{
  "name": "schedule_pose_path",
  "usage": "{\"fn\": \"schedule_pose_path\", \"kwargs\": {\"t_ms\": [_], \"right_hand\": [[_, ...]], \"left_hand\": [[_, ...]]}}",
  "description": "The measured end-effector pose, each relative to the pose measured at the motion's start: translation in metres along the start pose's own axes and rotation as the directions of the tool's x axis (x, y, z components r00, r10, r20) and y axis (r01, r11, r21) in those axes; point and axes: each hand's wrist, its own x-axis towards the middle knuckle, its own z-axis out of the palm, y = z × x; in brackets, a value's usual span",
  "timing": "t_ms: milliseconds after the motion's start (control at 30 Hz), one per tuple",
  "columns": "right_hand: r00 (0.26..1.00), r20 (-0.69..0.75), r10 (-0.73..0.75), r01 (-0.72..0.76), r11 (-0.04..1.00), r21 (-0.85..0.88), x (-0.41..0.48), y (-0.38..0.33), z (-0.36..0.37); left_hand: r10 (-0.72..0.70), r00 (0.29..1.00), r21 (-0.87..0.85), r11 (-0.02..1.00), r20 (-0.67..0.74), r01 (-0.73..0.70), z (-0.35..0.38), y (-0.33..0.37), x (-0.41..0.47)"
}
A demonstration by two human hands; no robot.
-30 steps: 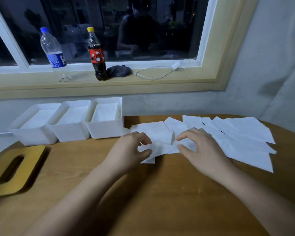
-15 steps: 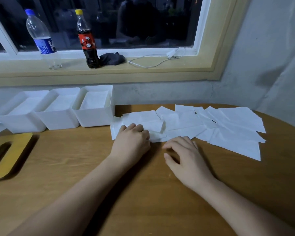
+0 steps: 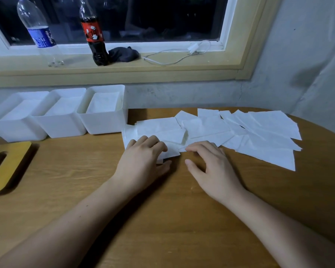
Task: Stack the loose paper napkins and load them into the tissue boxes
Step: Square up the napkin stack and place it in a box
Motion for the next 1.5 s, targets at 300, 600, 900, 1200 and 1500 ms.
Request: {"fn": "schedule_pose_path", "kwargs": {"t_ms": [300, 600, 900, 1200, 1500], "right_hand": [[0.999, 0.044, 0.005, -0.004, 1.000, -0.021, 0.003, 0.001, 0.005], [1.000, 0.019, 0.015, -0.015, 1.000, 0.019, 0.002, 0.003, 0.003], [1.000, 0.019, 0.024, -0.024, 0.999, 0.033, 0.002, 0.003, 0.002], [0.981, -0.138, 0.133, -0.110, 0.981, 0.161, 0.003, 0.003, -0.005], [0.973, -0.200, 0.118, -0.085, 0.982, 0.169, 0.016, 0.019, -0.007]], "left_hand": [[-0.136, 0.979, -0.128, 0.985, -0.151, 0.117, 0.000, -0.015, 0.030], [-0.181, 0.981, 0.001, 0.983, 0.069, 0.181, 0.013, -0.049, 0.071], [-0.147, 0.979, 0.195, 0.974, 0.142, 0.118, 0.010, -0.045, 0.080], [0.029, 0.997, 0.058, 0.998, -0.078, -0.024, -0.016, -0.024, 0.043], [0.201, 0.974, -0.159, 0.970, 0.102, -0.183, -0.028, 0.034, -0.040]]}}
